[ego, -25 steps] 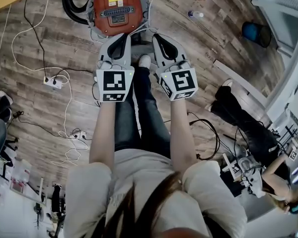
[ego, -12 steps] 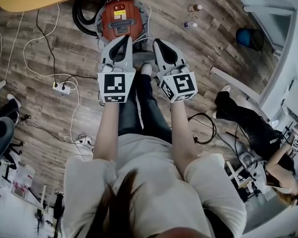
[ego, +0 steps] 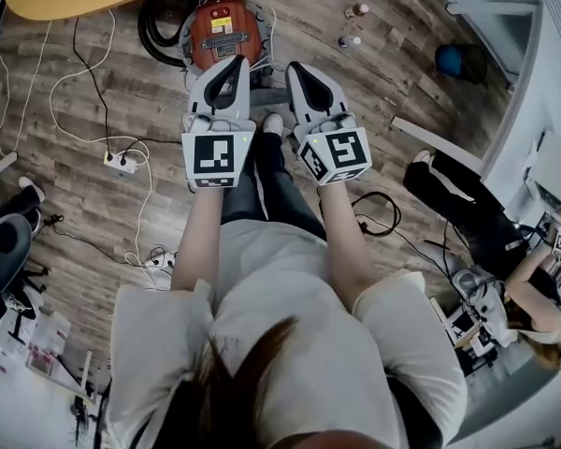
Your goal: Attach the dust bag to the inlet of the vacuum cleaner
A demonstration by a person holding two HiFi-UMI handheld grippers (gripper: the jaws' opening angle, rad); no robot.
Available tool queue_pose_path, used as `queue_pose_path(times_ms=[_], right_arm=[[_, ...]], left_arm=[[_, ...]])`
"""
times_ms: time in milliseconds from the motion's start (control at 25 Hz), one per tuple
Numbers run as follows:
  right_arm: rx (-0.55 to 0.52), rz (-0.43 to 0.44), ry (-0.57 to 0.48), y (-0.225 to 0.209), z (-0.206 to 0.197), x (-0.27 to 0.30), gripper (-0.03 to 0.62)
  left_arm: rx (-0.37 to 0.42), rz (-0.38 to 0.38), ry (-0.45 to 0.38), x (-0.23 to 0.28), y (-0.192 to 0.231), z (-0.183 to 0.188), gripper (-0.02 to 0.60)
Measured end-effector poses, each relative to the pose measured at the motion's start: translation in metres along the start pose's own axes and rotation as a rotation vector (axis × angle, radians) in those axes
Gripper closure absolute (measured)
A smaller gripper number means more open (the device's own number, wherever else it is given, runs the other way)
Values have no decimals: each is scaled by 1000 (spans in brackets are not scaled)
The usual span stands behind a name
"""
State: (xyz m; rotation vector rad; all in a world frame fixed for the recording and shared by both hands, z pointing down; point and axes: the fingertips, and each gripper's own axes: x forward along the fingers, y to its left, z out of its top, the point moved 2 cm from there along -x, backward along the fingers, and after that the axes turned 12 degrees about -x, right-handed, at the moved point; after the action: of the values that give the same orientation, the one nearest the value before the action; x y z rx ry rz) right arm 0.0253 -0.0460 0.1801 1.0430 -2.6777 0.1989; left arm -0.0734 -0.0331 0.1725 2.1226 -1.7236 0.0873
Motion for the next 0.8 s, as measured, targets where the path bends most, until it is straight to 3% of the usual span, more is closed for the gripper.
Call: queue_pose_path(times_ms=[400, 800], right_arm=[[-20, 24, -42, 25, 42, -26, 590], [-40, 9, -41, 40, 51, -56, 589]], left_arm=[[46, -17, -47, -29, -21, 46, 566], [24, -43, -28, -60, -38, 41, 566]])
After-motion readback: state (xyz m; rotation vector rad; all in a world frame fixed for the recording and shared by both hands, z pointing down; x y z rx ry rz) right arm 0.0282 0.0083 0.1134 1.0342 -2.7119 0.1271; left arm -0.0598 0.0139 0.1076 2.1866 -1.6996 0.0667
